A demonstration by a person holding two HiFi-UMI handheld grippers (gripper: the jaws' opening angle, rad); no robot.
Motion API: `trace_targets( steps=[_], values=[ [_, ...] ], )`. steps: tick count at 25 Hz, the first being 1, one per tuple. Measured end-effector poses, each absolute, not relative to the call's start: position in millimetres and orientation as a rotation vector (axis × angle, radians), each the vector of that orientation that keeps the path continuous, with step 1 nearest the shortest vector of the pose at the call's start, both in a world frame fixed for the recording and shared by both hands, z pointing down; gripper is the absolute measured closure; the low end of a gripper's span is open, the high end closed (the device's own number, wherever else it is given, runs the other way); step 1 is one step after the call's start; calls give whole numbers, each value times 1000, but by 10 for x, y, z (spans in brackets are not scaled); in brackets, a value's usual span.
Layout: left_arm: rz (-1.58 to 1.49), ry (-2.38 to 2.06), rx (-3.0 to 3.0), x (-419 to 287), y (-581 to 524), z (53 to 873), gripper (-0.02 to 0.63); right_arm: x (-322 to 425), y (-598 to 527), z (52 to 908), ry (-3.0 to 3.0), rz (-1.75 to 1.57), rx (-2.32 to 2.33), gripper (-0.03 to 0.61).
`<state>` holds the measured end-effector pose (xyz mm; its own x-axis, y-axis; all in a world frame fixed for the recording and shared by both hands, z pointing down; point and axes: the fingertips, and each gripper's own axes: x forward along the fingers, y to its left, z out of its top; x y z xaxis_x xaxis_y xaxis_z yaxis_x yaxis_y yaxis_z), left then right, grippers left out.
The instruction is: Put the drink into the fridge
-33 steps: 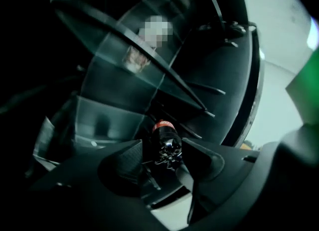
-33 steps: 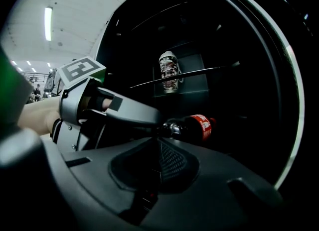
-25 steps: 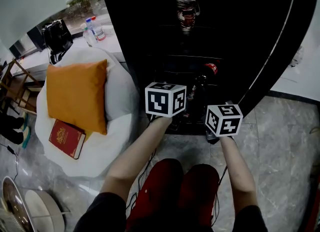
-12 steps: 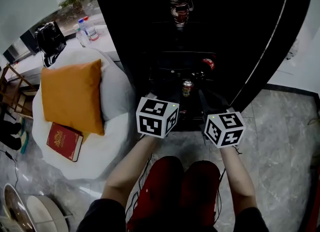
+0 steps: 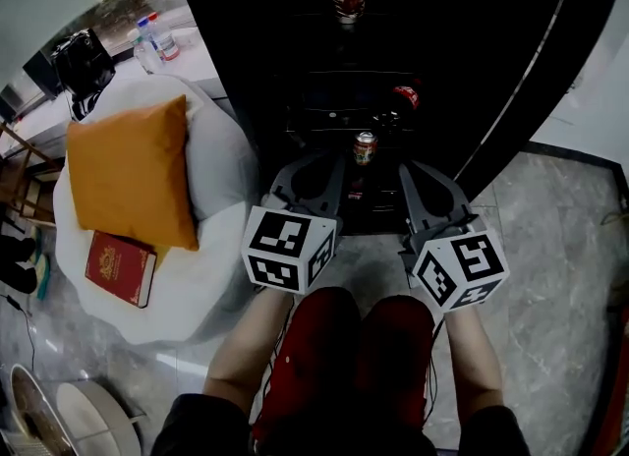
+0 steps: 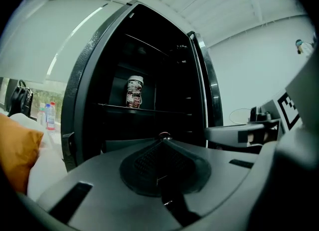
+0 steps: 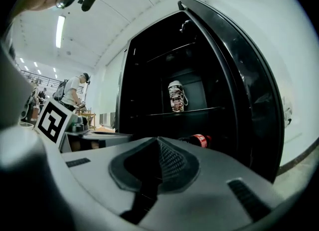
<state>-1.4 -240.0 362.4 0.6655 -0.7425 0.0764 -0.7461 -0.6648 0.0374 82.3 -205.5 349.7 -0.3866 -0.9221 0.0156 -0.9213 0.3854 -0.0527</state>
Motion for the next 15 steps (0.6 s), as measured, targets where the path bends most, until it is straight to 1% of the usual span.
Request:
trace_targets(
  steps=[8,15],
  values=[
    [44,-1244,2776,-271,-2223,3608,603,862,-1763,3446,2583,-39,-1759,560],
    [62,-1237,2761,-371,-2157,3685,603,904,-1662,3476,2569,-78,-1765,560]
  ],
)
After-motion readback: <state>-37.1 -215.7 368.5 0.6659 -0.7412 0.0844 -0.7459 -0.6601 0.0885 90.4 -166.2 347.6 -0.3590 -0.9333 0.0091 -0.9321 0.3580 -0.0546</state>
